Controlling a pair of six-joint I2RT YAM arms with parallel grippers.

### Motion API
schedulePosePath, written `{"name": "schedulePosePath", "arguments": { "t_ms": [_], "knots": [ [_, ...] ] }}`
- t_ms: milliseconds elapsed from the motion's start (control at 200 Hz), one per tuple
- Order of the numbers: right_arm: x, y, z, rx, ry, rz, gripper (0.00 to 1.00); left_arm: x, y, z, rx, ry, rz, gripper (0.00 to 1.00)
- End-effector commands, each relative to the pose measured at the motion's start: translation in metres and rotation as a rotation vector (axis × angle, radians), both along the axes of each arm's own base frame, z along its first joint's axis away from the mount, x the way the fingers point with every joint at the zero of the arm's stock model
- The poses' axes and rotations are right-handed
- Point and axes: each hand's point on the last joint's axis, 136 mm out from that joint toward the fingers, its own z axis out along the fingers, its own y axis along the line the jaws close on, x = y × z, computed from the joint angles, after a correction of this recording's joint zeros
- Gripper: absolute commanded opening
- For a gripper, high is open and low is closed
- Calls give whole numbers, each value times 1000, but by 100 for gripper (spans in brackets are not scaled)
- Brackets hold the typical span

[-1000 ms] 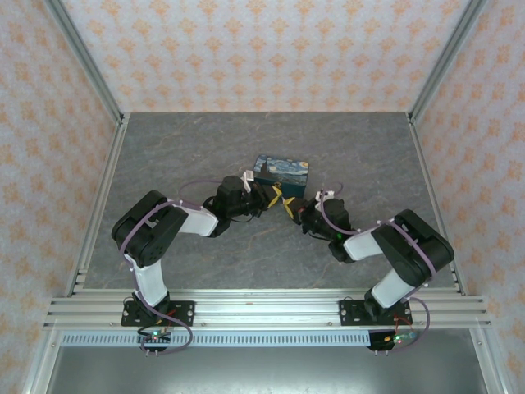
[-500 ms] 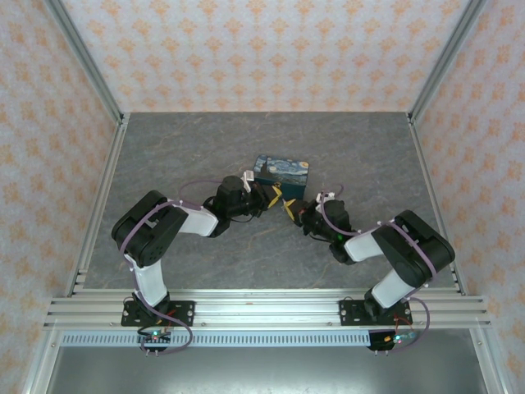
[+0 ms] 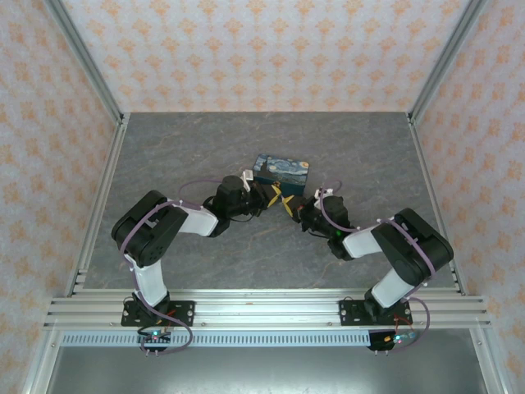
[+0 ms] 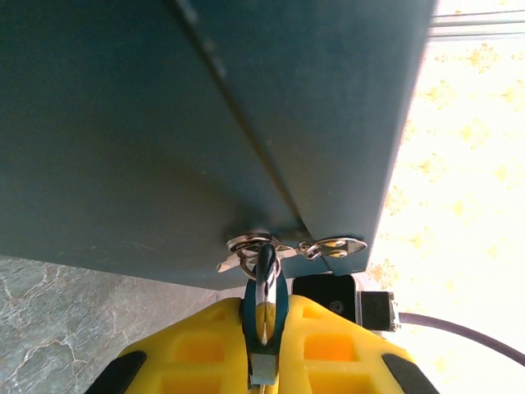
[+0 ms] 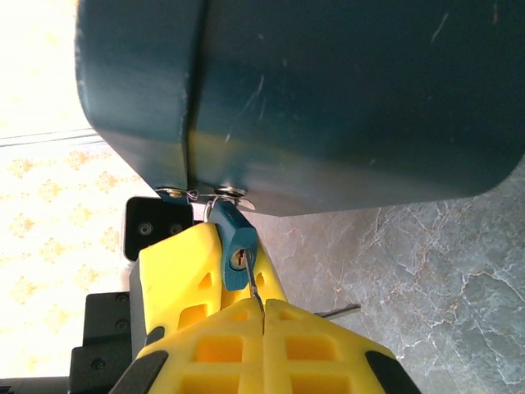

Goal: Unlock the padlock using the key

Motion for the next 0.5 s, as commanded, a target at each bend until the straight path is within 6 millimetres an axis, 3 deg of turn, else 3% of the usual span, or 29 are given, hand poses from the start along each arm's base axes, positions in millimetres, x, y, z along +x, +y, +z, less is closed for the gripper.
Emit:
{"name": "schedulePosePath", "arguments": {
  "t_ms": [0,495],
  "knots": [
    [12,1,14,12,-46,-7,0,-2,-13,29,-50,-83,-57,0],
    [15,3,31,28,-77,10,0,-4,-14,26,-29,-85,-70,0]
  ]
}}
